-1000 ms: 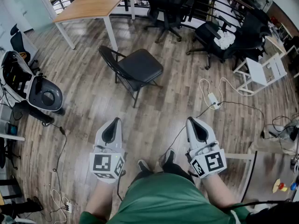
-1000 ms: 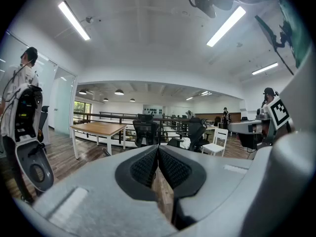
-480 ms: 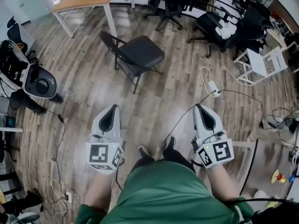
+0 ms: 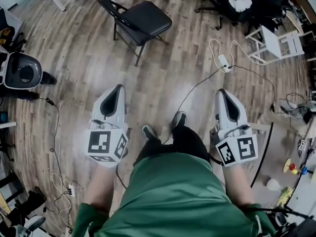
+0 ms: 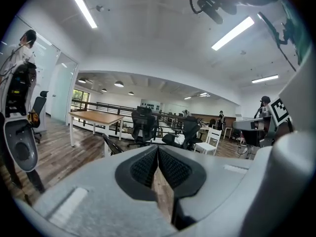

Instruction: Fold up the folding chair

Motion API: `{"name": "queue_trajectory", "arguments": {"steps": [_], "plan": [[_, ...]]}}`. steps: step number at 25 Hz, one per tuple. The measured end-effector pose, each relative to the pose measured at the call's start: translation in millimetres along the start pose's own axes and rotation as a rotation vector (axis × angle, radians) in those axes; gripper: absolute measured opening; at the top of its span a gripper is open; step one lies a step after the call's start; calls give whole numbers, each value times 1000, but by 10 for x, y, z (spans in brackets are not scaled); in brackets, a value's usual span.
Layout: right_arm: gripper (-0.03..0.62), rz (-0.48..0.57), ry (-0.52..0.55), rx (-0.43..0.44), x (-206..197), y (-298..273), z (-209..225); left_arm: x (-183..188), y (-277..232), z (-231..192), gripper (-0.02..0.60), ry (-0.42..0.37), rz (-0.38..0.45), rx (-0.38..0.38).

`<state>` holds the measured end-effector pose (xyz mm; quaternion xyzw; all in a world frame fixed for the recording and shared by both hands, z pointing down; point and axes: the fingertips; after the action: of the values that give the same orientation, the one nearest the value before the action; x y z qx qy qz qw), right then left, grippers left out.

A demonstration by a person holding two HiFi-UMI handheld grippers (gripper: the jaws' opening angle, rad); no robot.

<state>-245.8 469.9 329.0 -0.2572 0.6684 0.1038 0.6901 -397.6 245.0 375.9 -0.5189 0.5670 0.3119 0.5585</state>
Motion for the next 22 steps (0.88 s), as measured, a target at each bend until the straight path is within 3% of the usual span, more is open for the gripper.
{"name": "queue_trajectory", "arguments": {"steps": [5, 10, 22], "plan": [[3, -1, -38, -21, -86, -92, 106, -6, -105, 47, 12, -13, -8, -21], [3, 10, -37, 24, -122, -388, 222, 44, -340, -20, 12, -36, -7, 17], [3, 28, -183, 151, -100, -1632, 1169, 476, -1441, 55, 12, -105, -30, 130]]}}
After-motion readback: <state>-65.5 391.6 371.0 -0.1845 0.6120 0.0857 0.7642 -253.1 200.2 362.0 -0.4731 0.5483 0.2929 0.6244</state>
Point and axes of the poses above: the fingertips, and each gripper's own axes: y backward along the fingers, z to its right, x out of its top, and after that the axes turned 3 degrees about y, right-handed
